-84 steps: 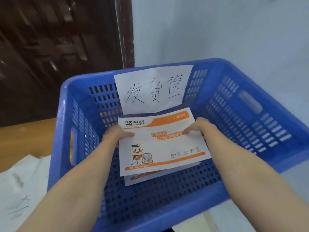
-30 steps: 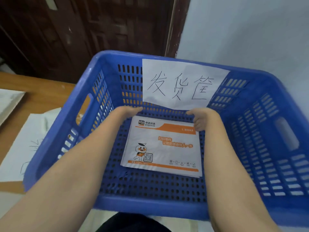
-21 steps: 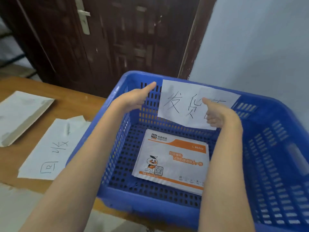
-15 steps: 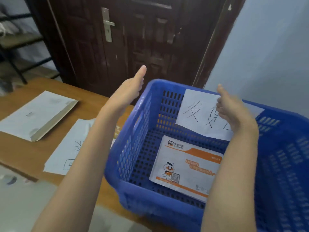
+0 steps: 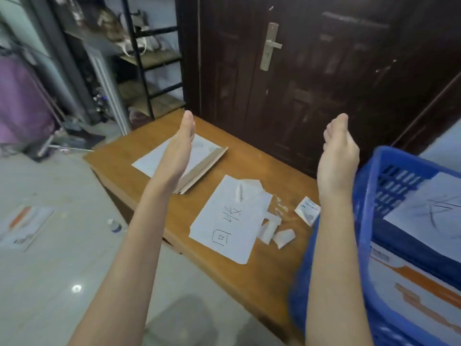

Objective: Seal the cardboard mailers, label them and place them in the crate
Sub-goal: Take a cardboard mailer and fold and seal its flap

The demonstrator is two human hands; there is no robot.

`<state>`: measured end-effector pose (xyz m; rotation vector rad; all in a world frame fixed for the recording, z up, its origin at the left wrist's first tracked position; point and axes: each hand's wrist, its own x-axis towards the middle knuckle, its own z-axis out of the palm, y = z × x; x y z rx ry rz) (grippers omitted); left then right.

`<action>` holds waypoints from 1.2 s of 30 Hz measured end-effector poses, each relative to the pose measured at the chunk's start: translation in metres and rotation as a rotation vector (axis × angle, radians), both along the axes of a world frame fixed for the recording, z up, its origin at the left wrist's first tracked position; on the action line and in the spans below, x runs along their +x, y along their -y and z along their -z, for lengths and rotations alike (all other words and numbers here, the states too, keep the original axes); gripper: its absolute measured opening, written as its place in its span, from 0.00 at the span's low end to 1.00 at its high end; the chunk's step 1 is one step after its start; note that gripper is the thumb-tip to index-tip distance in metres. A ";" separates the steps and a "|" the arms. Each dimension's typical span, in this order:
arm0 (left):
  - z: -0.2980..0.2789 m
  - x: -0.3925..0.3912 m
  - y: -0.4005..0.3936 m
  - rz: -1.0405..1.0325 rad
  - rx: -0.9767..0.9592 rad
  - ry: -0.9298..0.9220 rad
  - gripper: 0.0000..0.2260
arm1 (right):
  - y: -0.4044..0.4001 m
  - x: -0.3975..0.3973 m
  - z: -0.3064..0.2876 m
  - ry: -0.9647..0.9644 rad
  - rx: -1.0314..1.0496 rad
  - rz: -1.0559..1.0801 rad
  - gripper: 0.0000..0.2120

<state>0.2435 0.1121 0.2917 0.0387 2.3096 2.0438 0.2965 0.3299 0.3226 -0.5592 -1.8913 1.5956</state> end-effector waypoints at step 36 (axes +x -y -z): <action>0.143 -0.346 0.082 0.160 -0.217 0.403 0.31 | 0.124 -0.288 0.175 0.528 -0.234 -0.003 0.27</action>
